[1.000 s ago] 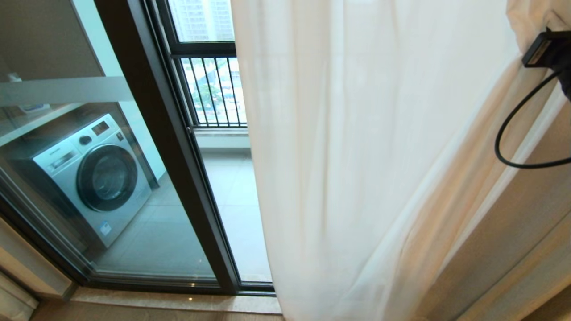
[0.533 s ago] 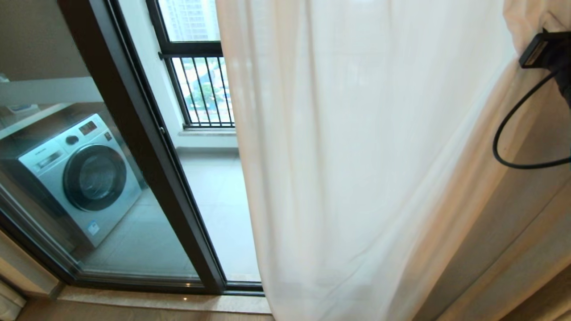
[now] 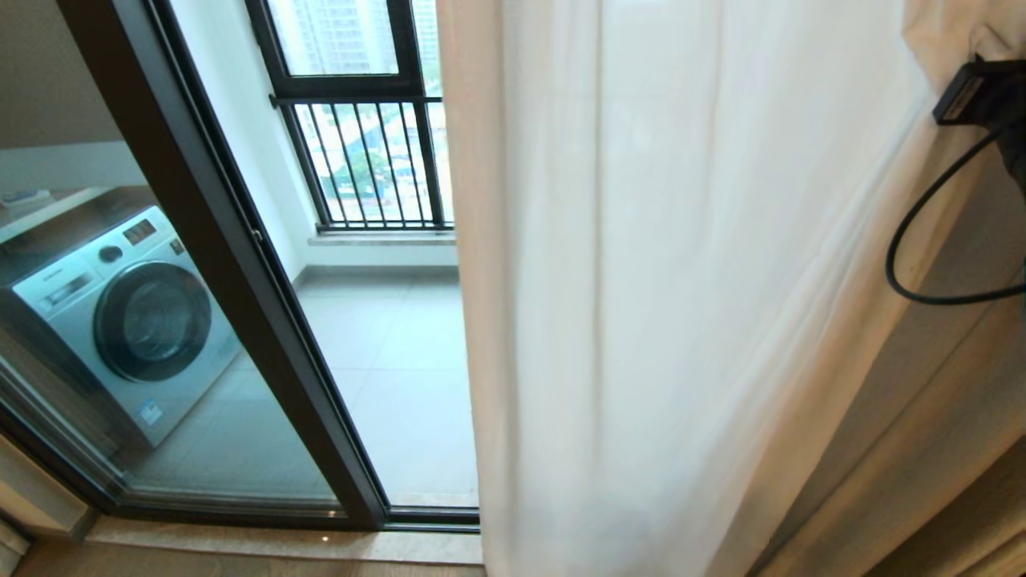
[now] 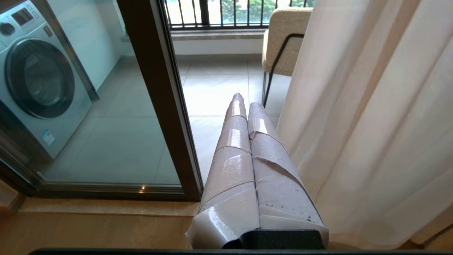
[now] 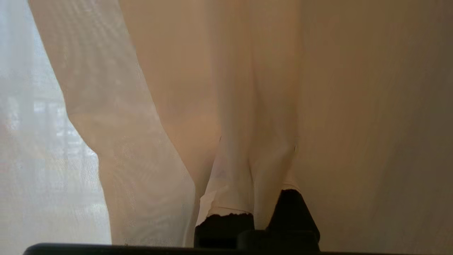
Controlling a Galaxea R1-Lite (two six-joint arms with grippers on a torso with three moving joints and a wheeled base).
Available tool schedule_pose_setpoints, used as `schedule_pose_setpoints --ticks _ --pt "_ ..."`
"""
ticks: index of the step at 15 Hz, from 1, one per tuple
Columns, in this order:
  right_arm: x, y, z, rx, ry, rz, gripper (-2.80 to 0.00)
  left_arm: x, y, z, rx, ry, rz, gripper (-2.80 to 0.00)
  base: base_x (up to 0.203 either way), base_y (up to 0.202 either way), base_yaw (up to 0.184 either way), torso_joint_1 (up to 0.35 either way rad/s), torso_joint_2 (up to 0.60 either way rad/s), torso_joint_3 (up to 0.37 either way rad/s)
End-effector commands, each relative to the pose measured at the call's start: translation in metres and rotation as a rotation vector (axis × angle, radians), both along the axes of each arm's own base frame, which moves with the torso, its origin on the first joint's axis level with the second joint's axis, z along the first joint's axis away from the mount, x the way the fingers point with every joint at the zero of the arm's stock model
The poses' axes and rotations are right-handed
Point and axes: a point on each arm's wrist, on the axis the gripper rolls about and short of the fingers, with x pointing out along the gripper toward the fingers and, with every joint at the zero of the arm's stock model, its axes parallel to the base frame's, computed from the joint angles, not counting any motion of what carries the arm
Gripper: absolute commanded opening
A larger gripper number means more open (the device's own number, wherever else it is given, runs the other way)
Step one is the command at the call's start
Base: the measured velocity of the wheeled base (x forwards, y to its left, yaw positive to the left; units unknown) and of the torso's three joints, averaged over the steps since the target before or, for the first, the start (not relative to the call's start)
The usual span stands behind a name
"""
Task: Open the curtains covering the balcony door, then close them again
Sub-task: Pull the inner curtains open on both sides
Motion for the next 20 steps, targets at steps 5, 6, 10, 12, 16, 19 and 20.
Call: schedule_pose_setpoints --ticks 5,6,10,12,16,19,20 --pt "-0.003 0.0 0.002 -0.003 -0.009 0.003 -2.8 0.0 0.0 0.0 0.0 0.0 0.001 -2.8 0.0 0.0 0.0 0.0 0.0 0.0" --pt "-0.005 0.0 0.003 -0.005 -0.01 0.002 -2.8 0.0 0.0 0.0 0.0 0.0 0.001 -2.8 0.0 0.0 0.0 0.0 0.0 0.0" --pt "-0.014 0.001 0.008 -0.015 -0.016 0.016 -2.8 0.0 0.0 0.0 0.0 0.0 0.001 -2.8 0.0 0.0 0.0 0.0 0.0 0.0" --pt "-0.019 0.002 0.011 -0.037 -0.02 0.044 -2.8 0.0 0.0 0.0 0.0 0.0 0.0 -2.8 0.0 0.0 0.0 0.0 0.0 0.0" --pt "-0.023 -0.02 0.014 -0.057 -0.027 -0.009 -2.8 0.0 0.0 0.0 0.0 0.0 0.002 -2.8 0.0 0.0 0.0 0.0 0.0 0.0" --pt "-0.032 -0.043 0.018 -0.098 -0.018 -0.05 -2.8 0.0 0.0 0.0 0.0 0.0 0.0 -2.8 0.0 0.0 0.0 0.0 0.0 0.0" --pt "-0.036 -0.052 0.02 -0.11 -0.016 -0.069 -2.8 0.0 0.0 0.0 0.0 0.0 0.001 -2.8 0.0 0.0 0.0 0.0 0.0 0.0"
